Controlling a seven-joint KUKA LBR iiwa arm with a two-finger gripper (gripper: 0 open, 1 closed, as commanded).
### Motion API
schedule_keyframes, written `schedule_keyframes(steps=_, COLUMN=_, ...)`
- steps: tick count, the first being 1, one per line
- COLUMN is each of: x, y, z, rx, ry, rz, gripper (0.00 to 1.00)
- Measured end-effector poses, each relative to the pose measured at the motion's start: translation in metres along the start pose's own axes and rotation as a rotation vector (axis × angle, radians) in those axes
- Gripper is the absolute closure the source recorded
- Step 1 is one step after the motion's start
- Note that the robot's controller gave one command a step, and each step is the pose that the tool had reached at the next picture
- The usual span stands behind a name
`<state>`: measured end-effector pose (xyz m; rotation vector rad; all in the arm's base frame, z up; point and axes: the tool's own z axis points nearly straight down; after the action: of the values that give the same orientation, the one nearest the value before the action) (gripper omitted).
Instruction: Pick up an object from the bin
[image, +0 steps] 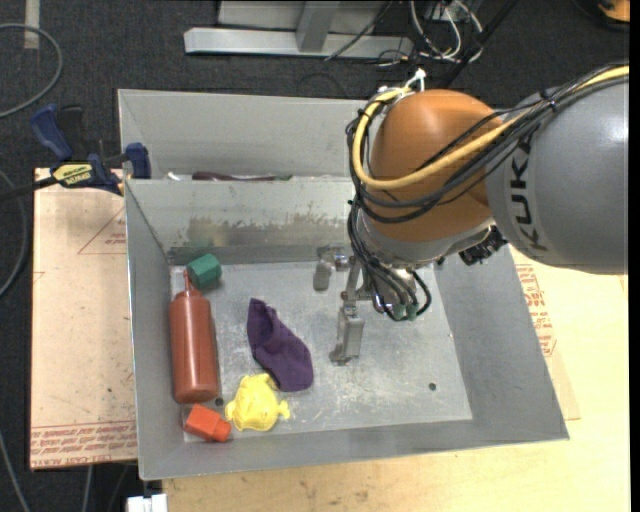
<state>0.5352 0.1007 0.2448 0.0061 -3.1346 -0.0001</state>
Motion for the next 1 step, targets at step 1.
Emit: schedule_keyframes(steps=1, x=-0.0015, y=-0.0007, z=-0.0044, rx=-0.001, ry=-0.008, rz=0.004, gripper=0.0)
